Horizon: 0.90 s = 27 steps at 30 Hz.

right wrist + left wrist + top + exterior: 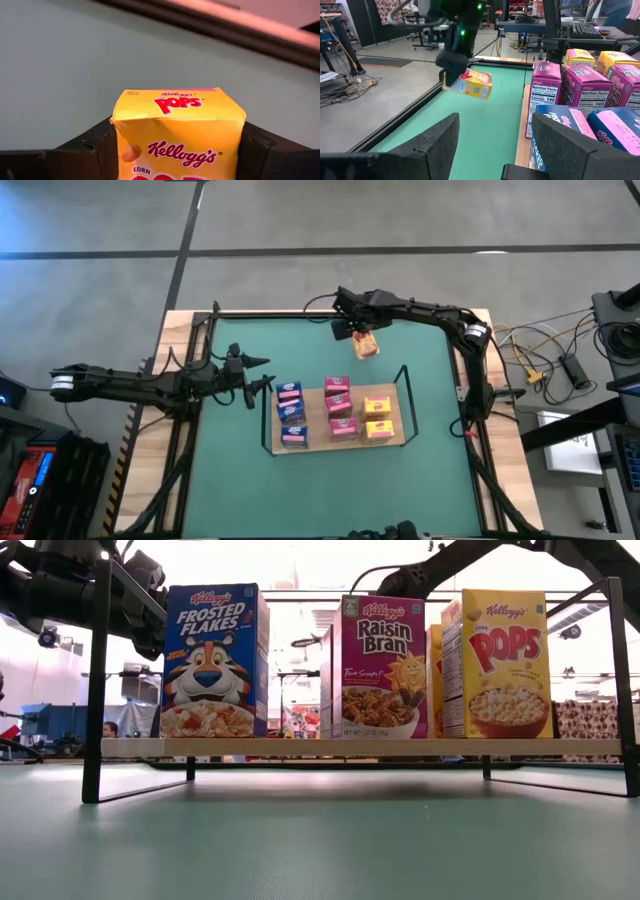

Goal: Stack cereal on shelf
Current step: Put the yellow cereal box on the shelf aligned with the other yellow cereal box

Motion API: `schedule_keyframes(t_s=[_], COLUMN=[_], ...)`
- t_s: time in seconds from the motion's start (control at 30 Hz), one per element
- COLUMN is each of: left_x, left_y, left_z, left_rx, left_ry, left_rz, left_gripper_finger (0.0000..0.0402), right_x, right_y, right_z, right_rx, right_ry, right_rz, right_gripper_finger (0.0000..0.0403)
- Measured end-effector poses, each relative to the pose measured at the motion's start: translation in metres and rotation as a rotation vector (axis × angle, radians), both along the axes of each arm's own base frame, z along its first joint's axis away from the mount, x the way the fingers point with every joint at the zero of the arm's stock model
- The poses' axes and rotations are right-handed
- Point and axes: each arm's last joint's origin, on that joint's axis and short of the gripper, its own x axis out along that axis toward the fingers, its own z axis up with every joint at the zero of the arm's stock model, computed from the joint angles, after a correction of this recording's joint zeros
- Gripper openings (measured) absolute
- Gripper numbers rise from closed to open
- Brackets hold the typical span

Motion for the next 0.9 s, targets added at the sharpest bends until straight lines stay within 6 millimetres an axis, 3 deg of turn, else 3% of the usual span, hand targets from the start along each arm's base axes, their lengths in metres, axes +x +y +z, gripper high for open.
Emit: schedule_keyframes(t_s=[0.23,0.67,0.9], left_x=[0.000,0.000,0.000], left_y=[0.000,0.000,0.000], left_z=[0.000,0.000,0.000], left_rx=[0.000,0.000,0.000], left_ry=[0.000,0.000,0.000], left_rz=[0.000,0.000,-0.001], left_gripper_finger=[0.0233,0.0233,0.0233], right_x=[0.001,0.005,-0.001], right_y=[0.010,0.013,0.023], right_z=[0.019,0.025,0.052], right_rx=[-0.085,-0.156,-0.206], right_ry=[-0.011,-0.018,-0.065], right_rz=[0.025,0.089,0.119], right_gripper_finger=[0.0256,0.0256,0.0256])
